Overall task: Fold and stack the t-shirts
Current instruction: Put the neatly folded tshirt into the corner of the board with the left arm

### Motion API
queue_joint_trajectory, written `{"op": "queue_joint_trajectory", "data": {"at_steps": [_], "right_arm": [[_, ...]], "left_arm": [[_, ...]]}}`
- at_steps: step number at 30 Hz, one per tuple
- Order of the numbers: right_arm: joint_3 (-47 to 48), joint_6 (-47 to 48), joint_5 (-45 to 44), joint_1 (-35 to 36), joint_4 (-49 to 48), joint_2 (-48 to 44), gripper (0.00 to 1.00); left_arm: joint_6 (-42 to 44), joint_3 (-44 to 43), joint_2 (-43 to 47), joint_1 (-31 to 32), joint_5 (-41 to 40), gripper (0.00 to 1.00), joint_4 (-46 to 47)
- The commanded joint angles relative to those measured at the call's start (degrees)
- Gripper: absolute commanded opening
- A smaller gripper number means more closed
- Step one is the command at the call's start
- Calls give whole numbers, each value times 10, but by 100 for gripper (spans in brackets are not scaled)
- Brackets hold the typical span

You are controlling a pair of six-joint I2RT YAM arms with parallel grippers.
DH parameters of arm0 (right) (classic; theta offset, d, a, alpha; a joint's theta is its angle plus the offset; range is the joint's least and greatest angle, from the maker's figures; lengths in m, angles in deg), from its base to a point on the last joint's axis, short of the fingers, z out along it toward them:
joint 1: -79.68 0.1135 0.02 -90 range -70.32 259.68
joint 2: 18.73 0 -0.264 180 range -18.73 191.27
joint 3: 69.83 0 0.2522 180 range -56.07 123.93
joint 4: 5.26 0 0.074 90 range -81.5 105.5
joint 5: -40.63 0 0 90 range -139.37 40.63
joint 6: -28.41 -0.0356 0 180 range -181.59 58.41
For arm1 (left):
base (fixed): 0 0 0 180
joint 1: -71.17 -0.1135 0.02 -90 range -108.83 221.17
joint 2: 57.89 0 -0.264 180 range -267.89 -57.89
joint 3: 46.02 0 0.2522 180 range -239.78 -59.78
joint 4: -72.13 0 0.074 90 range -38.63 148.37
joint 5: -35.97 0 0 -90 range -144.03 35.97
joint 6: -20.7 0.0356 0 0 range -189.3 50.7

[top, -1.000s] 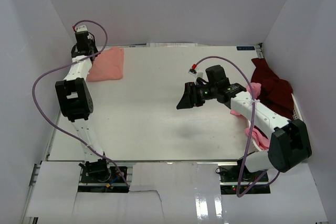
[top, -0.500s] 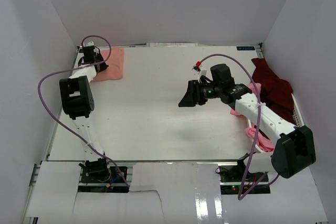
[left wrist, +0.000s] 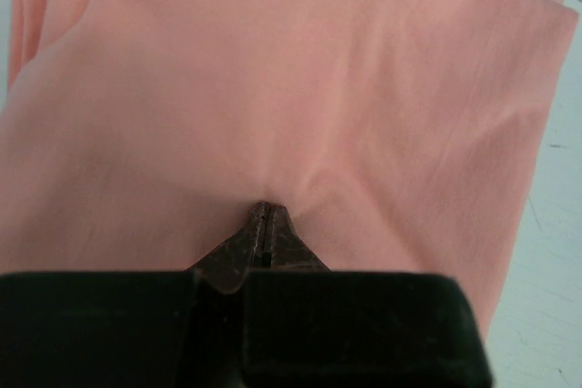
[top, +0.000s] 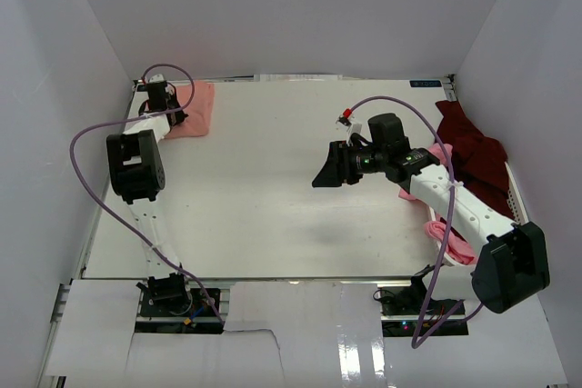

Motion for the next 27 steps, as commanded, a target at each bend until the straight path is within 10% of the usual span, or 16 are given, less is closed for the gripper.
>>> {"op": "queue_joint_trajectory", "data": {"at_steps": [1, 27], "right_arm": [[-2, 9, 12, -3, -6, -12, 63], [-3, 5, 22, -3, -9, 2, 62]], "left_arm": [[19, -24, -13, -4, -57, 0, -28], [-62, -22, -39, -72, -53, 0, -57]]}}
